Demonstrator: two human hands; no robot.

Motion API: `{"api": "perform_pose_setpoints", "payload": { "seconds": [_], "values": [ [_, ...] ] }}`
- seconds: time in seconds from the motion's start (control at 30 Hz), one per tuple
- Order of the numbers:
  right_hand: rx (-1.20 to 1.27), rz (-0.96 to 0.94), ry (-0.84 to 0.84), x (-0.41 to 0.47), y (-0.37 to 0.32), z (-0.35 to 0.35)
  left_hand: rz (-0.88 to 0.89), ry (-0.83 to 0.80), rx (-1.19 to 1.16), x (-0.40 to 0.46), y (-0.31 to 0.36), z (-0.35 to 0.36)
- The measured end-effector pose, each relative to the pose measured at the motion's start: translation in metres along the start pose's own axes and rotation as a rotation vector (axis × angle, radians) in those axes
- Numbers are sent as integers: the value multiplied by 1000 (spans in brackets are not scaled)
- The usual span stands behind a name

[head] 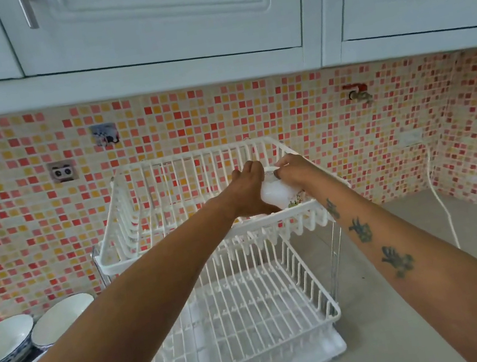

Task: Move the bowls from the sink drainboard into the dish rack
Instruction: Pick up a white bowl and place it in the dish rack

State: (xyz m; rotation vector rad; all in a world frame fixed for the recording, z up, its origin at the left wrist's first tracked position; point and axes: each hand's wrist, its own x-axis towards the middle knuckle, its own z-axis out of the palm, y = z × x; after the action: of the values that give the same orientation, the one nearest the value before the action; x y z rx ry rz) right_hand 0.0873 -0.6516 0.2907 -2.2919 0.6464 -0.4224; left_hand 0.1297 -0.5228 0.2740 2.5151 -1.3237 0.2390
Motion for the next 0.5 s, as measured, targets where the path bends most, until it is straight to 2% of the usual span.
{"api": "perform_pose_setpoints", "payload": {
  "seconds": [0.1, 0.27, 0.37, 0.5],
  "values": [
    [-69, -54, 51, -1, 2, 1, -9, -8, 4, 0, -1, 1],
    [-47, -182, 306, 0, 1, 2, -38, 69, -144, -6, -5, -10],
    [118, -314, 452, -9, -25, 6, -131, 275, -416, -23, -7, -30],
    [495, -476, 539, -40, -91, 24, -332, 632, -806, -62, -20, -54]
  ]
}}
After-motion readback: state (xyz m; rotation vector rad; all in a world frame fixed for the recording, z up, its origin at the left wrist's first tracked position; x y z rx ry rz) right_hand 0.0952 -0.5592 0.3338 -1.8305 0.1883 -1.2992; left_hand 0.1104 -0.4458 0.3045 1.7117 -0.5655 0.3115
